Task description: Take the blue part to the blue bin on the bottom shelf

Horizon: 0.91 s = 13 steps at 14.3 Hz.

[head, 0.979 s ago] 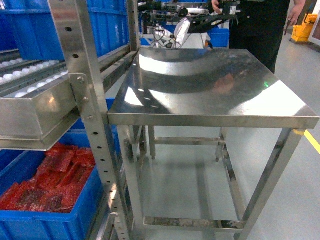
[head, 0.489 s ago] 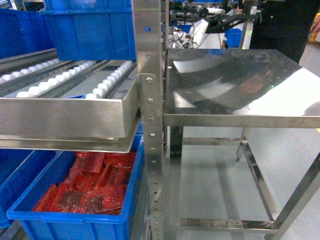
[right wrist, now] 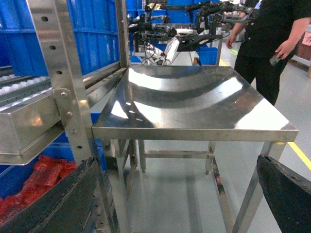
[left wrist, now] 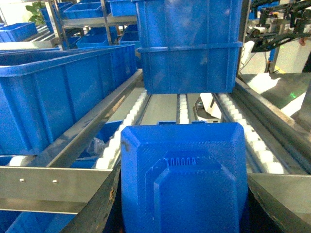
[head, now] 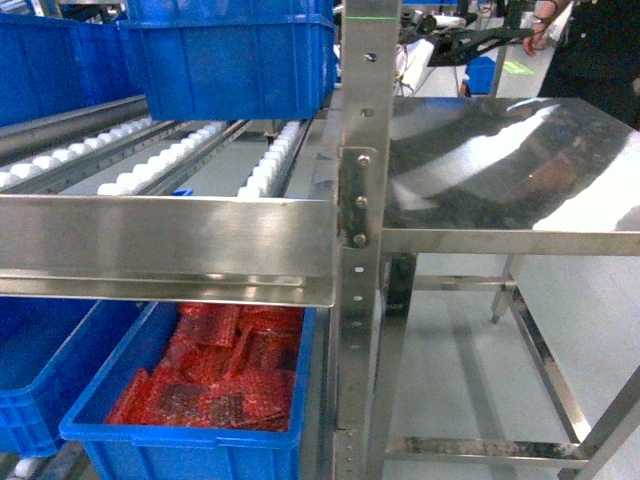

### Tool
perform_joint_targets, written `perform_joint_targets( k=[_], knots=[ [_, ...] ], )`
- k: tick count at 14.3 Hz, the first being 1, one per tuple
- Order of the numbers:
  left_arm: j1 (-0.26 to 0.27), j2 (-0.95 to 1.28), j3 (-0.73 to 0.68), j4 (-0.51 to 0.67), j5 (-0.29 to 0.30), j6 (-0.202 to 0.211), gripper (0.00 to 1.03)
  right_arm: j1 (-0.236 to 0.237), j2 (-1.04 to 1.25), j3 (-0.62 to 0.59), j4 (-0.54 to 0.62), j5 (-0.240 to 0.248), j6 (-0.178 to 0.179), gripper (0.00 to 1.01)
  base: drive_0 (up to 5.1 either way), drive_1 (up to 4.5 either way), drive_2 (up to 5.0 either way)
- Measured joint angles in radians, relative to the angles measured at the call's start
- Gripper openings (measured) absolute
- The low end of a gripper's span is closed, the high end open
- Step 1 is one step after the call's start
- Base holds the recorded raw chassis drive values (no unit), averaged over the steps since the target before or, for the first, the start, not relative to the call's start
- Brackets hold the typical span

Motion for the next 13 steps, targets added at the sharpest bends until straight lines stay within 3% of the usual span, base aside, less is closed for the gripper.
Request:
perform_joint_targets(
  k=[13],
  knots=[
    [0.002,0.0,0.0,-0.001,0.0,0.0,0.44,0.0,0.0,0.0,-0.001,0.0,0.0,0.98,-4.8,2.25,2.3]
  ],
)
